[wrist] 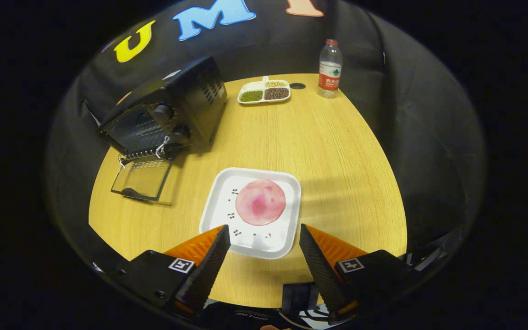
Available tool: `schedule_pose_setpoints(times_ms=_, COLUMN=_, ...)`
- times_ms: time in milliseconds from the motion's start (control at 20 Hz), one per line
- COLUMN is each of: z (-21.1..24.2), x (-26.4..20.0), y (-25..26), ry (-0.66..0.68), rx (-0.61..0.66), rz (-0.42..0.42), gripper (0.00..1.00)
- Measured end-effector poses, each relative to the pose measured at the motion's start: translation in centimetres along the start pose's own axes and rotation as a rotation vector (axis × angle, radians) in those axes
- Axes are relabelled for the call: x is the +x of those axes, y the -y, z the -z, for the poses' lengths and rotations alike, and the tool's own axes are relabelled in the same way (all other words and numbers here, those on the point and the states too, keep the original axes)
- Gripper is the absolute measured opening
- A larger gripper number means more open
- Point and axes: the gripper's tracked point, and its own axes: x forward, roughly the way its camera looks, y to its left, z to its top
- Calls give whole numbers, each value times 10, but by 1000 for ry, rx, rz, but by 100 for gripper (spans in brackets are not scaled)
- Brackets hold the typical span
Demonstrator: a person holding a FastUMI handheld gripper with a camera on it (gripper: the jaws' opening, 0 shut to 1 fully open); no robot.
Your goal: Open the toaster oven, put the food inside, and close the toaster oven door.
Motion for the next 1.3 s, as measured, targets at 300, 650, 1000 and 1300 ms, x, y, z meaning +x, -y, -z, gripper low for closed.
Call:
schedule_pose_setpoints(times_ms=300, z=10, x=26, y=29, ry=-92, rx=42, rz=-1, gripper=99)
schedule_pose_setpoints(times_ms=650, z=21, x=45, y=40, ry=-209, rx=82, rz=14, gripper=97)
schedule_pose_setpoints(times_ms=1000, z=21, x=52, y=53, ry=-281, rx=40, rz=109, gripper=69)
schedule_pose_setpoints(times_ms=1300, z=24, x=50, y=41, ry=-338, rx=49, rz=73, gripper=32)
